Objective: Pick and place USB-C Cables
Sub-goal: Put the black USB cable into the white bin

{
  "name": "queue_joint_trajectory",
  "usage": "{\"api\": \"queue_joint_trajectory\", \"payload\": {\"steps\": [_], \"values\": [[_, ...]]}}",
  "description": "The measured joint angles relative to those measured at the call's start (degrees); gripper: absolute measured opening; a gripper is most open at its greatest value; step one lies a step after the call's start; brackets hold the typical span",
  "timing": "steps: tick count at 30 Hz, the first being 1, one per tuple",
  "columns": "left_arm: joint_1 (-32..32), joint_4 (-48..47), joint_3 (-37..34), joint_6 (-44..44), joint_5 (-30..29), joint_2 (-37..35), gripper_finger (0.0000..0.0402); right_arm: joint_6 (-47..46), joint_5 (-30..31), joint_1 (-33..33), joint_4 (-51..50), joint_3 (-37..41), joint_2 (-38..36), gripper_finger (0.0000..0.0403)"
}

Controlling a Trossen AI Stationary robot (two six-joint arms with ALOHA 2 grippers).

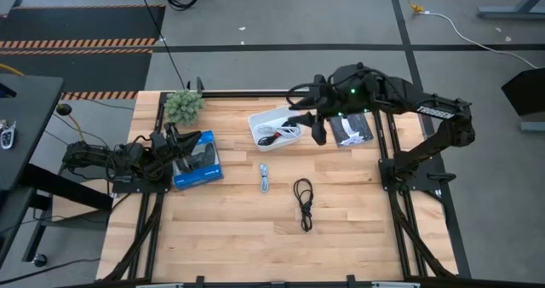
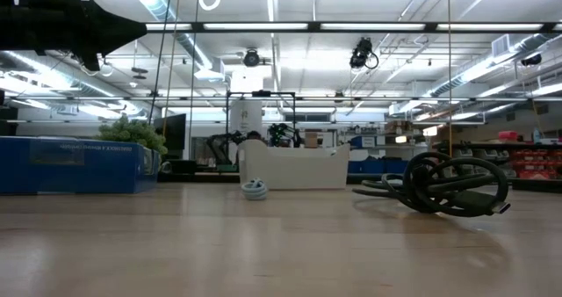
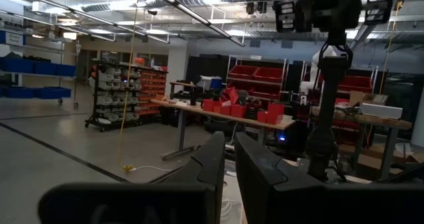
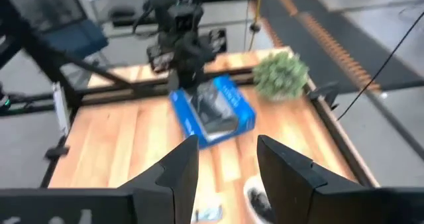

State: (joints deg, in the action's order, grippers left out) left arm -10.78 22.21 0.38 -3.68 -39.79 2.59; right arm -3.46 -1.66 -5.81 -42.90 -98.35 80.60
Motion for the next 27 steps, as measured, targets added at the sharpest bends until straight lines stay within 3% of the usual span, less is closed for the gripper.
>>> {"api": "queue_joint_trajectory", "payload": {"steps": [14,27], "values": [[-0.01,0.06,0.0,0.0,0.02,0.02,0.0043,0.89,-1.52,0.75,-16.25,0.07,5.09,0.016],[0.0,0.12,0.01,-0.02,0.01,0.02,0.0043,2.56,-5.7,8.01,-16.74,0.07,16.45,0.016]]}}
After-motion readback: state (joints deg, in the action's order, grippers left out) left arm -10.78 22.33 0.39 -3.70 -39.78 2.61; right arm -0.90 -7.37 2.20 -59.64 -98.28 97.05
